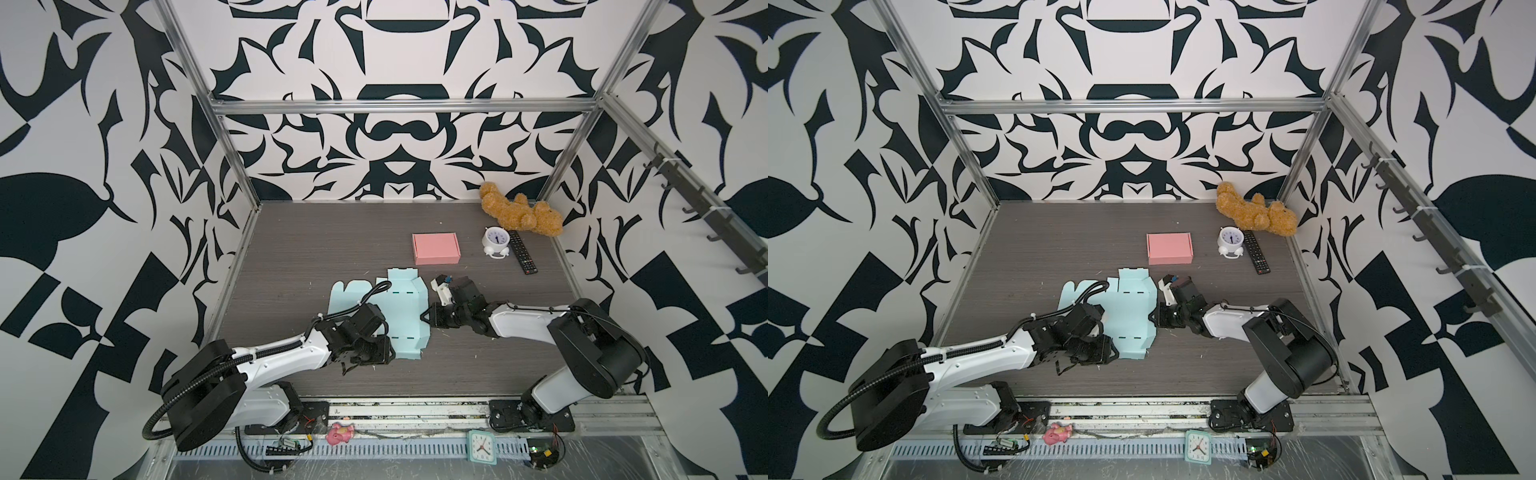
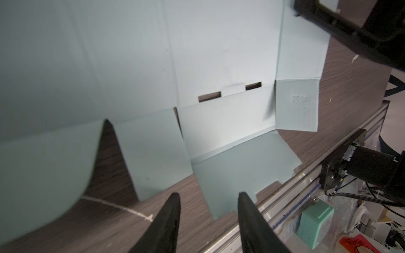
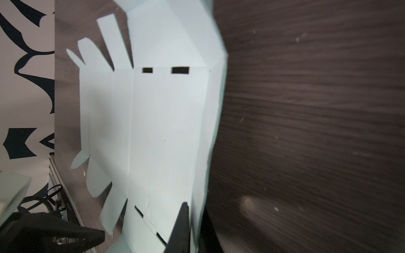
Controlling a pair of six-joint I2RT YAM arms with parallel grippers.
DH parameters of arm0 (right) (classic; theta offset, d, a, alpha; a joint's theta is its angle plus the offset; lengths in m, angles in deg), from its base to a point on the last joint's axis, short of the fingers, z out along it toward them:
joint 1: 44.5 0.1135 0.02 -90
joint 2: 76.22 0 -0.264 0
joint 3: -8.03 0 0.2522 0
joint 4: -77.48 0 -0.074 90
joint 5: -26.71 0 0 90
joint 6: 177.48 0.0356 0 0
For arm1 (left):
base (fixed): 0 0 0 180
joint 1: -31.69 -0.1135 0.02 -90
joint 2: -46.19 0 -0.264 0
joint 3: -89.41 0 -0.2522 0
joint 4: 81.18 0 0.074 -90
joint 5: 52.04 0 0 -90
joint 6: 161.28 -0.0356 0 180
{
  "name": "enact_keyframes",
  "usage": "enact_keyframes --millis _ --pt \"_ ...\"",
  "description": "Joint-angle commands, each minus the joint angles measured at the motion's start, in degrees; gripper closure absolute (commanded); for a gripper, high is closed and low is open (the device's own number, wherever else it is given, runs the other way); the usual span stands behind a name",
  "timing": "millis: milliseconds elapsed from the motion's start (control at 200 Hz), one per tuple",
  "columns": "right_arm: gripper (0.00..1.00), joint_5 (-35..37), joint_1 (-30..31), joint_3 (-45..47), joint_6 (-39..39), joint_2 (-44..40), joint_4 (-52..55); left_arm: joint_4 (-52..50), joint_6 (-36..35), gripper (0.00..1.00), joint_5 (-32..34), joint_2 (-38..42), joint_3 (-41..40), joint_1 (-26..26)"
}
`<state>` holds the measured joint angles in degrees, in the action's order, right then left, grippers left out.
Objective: Assemble paper box
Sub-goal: Rotate the paper box at the center of the table, then first fold the bottom flaps of a flat cardboard box at the center of the table.
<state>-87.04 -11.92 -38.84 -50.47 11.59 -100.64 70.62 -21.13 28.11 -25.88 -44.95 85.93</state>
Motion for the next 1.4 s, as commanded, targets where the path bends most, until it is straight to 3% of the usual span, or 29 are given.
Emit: enact_keyframes --millis 0,300,490,665,915,1105,1395 --pt "0.92 0.3 -0.84 -0.11 -2.44 -3.32 3.8 -1.61 0.37 0.51 0.86 2.24 -0.12 0.18" --pt "0.92 4.67 -1.2 -8.95 -16.43 -7.63 27.43 -4.64 -2.21 0.48 4.39 9.93 -0.82 0.17" --pt "0.92 6.27 -1.26 -14.26 -22.34 -8.9 38.15 -5.6 -5.67 0.5 6.16 9.41 1.74 -0.77" --pt "0.93 5.74 -0.64 -17.76 -26.5 -8.39 42.19 -3.62 -7.48 0.6 5.47 7.01 3.82 -3.23" --pt "0.96 9.77 1.15 -17.61 -29.45 -11.03 40.83 2.32 -9.41 0.89 -3.26 4.91 5.97 -13.62" --pt "1.0 10.01 1.89 -17.6 -32.03 -11.83 39.89 5.58 -11.89 0.94 -6.19 0.47 9.51 -18.02" --pt "1.0 12.17 4.2 -20.22 -34.16 -9.06 41.86 12.46 -13.24 0.92 -9.06 -10.74 15.42 -20.56"
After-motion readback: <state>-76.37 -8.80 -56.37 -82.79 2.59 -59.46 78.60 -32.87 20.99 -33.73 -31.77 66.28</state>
